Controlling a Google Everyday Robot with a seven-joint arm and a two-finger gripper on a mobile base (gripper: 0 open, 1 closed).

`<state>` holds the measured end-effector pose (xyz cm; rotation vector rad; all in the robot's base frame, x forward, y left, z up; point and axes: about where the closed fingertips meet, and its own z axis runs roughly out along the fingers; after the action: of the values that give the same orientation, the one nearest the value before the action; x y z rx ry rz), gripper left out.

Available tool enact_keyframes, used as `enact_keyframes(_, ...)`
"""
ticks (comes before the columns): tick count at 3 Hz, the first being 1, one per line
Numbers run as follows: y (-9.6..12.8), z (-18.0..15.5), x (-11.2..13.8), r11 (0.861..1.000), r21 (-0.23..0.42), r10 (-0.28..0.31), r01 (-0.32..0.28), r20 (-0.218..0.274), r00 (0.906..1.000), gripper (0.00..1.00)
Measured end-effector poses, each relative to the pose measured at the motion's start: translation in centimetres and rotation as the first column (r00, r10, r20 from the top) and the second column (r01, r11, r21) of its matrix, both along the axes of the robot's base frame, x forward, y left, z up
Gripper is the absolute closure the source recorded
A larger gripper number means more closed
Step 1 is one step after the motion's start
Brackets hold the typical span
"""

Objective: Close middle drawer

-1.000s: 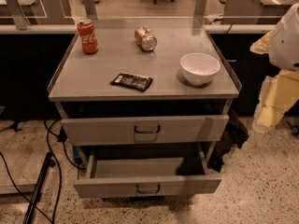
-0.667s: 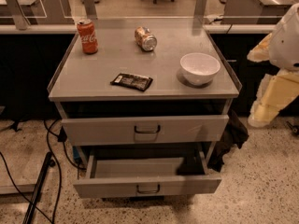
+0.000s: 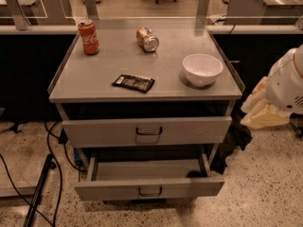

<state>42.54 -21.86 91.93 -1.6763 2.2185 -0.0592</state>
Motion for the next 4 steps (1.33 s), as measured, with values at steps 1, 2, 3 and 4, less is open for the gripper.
enact_keyframes(1,-0.1,-5.1,-0.5,0.999,0.052,-0.013,0.013,-0.005,0.9999,0.88)
enact_keyframes(2,-0.2,-11.0,-1.3,0.994,0.103,-0.03,0.034,-0.04,0.9987,1.0)
enact_keyframes(3,-0.2,-17.5,-2.4,0.991,0.129,-0.034,0.046,-0.096,0.9948,1.0)
enact_keyframes(4,-0.2,-18.2,-2.6,0.99,0.13,-0.036,0.049,-0.101,0.9942,1.0)
